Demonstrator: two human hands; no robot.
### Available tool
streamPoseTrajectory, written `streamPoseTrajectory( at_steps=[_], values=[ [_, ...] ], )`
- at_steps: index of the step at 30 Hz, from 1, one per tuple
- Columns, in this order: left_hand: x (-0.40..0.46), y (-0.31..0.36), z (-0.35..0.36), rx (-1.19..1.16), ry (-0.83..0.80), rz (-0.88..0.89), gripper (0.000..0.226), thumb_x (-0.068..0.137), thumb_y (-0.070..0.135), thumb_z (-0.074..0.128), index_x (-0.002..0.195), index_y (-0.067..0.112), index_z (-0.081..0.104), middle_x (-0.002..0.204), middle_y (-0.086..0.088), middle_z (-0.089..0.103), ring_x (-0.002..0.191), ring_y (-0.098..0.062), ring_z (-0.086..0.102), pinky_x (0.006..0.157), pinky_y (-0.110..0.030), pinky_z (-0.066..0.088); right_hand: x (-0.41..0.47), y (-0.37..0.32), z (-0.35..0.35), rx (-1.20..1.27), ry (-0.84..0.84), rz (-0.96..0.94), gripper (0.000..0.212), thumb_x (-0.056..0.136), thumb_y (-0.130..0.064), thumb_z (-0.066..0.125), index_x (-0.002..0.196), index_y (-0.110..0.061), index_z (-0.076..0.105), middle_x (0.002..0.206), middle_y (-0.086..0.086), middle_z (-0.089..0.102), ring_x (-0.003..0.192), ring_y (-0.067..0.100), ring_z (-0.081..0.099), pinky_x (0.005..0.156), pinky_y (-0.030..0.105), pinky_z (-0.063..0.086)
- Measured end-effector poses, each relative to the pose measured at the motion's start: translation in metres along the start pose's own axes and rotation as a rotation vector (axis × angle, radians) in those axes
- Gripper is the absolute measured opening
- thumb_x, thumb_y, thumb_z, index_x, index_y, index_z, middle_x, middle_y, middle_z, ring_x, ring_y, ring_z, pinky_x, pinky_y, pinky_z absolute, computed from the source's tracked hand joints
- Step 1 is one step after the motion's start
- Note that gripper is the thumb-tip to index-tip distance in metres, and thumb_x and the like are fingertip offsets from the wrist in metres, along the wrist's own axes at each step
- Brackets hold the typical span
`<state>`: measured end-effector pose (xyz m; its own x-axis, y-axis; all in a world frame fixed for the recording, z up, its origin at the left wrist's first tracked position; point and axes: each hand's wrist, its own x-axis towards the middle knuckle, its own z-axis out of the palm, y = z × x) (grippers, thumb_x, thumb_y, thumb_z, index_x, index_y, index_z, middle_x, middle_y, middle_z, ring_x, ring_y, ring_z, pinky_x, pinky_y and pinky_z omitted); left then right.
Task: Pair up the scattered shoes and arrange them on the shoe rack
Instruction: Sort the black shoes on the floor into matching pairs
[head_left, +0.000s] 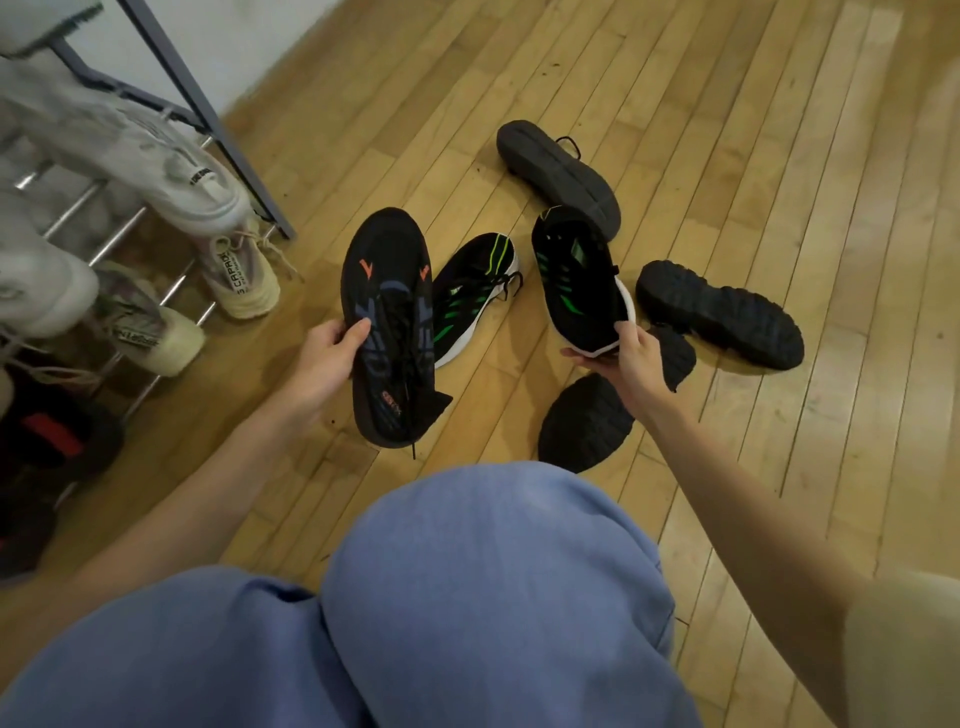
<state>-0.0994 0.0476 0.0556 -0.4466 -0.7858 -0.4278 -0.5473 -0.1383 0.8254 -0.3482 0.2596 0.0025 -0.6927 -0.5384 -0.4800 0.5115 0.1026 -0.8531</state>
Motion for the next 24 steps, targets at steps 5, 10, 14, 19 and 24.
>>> streamPoseTrajectory(
  at_steps=[5,10,14,19,24],
  values=[
    [-0.005,-0.007,0.0,0.034,0.006,-0.03,0.036,0.099,0.031,0.046,0.121,0.005,0.058,0.116,-0.009,0.065,0.108,-0.023,0.061,0.084,-0.035,0.05,-0.002,0.007,0.007,0.189,-0.117,0.285,0.032,0.102,-0.028,0.043,0.128,-0.011,0.038,0.117,0.014,0.059,0.106,0.035,0.064,0.096,0.044,0.052],
    [-0.013,-0.007,0.01,0.05,-0.049,0.019,0.036,0.1,0.028,0.044,0.123,0.004,0.057,0.113,-0.007,0.064,0.105,-0.021,0.06,0.075,-0.025,0.049,-0.031,0.032,0.01,-0.999,-0.234,-0.115,0.031,0.099,-0.017,0.047,0.125,-0.003,0.057,0.099,0.009,0.067,0.094,0.02,0.063,0.078,0.024,0.05],
    [-0.018,-0.006,0.015,0.056,-0.096,0.041,0.035,0.1,0.027,0.044,0.125,0.005,0.056,0.109,-0.002,0.064,0.097,-0.012,0.06,0.072,-0.02,0.046,-0.038,0.044,-0.009,-1.753,-0.25,-0.353,0.069,0.083,0.0,0.059,0.145,-0.019,0.036,0.147,0.011,0.038,0.137,0.033,0.028,0.112,0.043,0.028],
    [-0.024,-0.007,0.02,0.048,-0.121,0.057,0.033,0.1,0.027,0.045,0.124,0.007,0.055,0.097,0.009,0.062,0.089,-0.001,0.057,0.073,-0.019,0.046,-0.03,0.051,-0.048,-2.07,-0.382,-0.36,0.109,0.082,-0.018,0.071,0.152,-0.034,-0.01,0.162,0.008,-0.01,0.147,0.035,-0.012,0.113,0.056,-0.01],
    [-0.026,-0.007,0.018,0.03,-0.124,0.055,0.033,0.1,0.029,0.045,0.122,0.007,0.057,0.1,0.007,0.064,0.097,-0.008,0.06,0.075,-0.021,0.047,-0.017,0.021,-0.052,-1.961,-0.535,-0.502,0.09,0.074,-0.041,0.074,0.15,-0.032,0.025,0.154,0.008,0.028,0.143,0.033,0.022,0.117,0.05,0.017]
  ],
)
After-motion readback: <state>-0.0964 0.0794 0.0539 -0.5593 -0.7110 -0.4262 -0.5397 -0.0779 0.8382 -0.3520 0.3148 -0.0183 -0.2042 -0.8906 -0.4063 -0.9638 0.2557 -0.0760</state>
